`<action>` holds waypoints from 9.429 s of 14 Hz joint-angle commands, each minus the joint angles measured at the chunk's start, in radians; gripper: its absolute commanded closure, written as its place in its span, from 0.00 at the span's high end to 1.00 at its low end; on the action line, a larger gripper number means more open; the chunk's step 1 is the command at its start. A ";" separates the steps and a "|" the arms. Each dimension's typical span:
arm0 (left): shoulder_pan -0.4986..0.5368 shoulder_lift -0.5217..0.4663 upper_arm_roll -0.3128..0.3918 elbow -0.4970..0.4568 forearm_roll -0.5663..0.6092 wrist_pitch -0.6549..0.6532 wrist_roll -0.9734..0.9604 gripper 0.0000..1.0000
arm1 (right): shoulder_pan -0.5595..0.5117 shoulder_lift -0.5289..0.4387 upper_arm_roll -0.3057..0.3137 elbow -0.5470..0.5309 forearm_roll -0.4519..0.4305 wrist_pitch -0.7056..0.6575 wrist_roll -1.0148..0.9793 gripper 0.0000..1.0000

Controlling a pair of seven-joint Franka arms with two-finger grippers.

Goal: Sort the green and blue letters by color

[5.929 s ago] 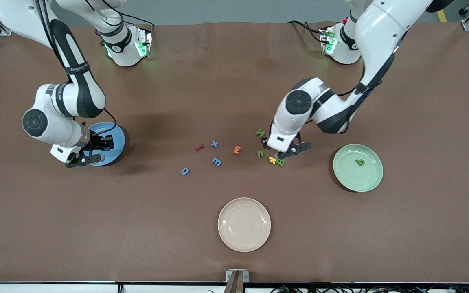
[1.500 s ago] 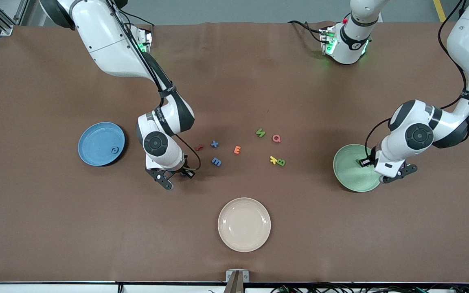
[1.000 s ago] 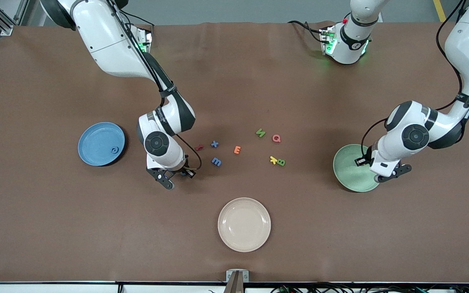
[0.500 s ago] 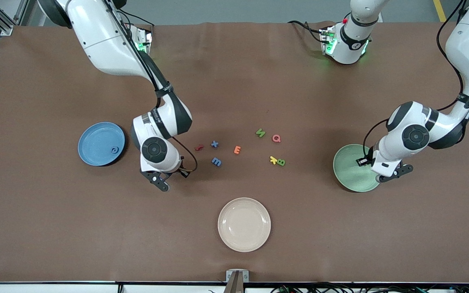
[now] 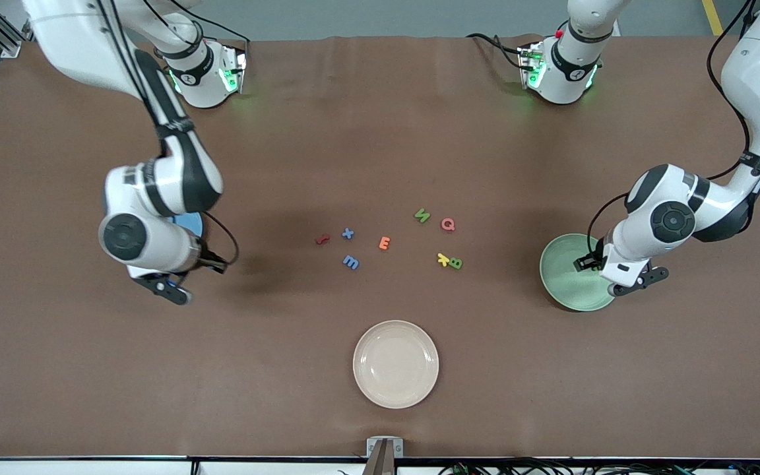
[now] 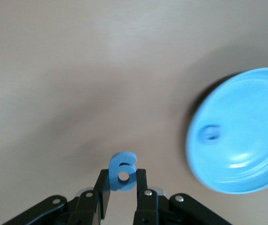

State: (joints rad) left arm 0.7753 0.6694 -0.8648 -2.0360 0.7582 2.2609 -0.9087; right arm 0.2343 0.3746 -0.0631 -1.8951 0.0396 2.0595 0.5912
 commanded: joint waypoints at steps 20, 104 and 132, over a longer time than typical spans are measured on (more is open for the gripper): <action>-0.352 -0.007 -0.247 0.030 0.020 -0.138 -0.568 0.95 | -0.130 -0.327 0.034 -0.417 0.000 0.166 -0.230 1.00; 0.035 -0.014 -0.047 -0.062 0.112 -0.038 -0.087 0.05 | -0.151 -0.313 0.019 -0.380 -0.058 0.087 -0.413 1.00; -0.420 0.062 -0.074 0.169 0.020 -0.024 -0.735 0.95 | 0.467 0.414 0.017 0.415 0.017 0.255 0.481 1.00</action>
State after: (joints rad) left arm 0.4333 0.6784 -0.9818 -1.9351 0.7865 2.2455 -1.5697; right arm 0.6837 0.7307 -0.0330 -1.5624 0.0609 2.3349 1.0466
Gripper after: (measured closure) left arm 0.035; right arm 0.000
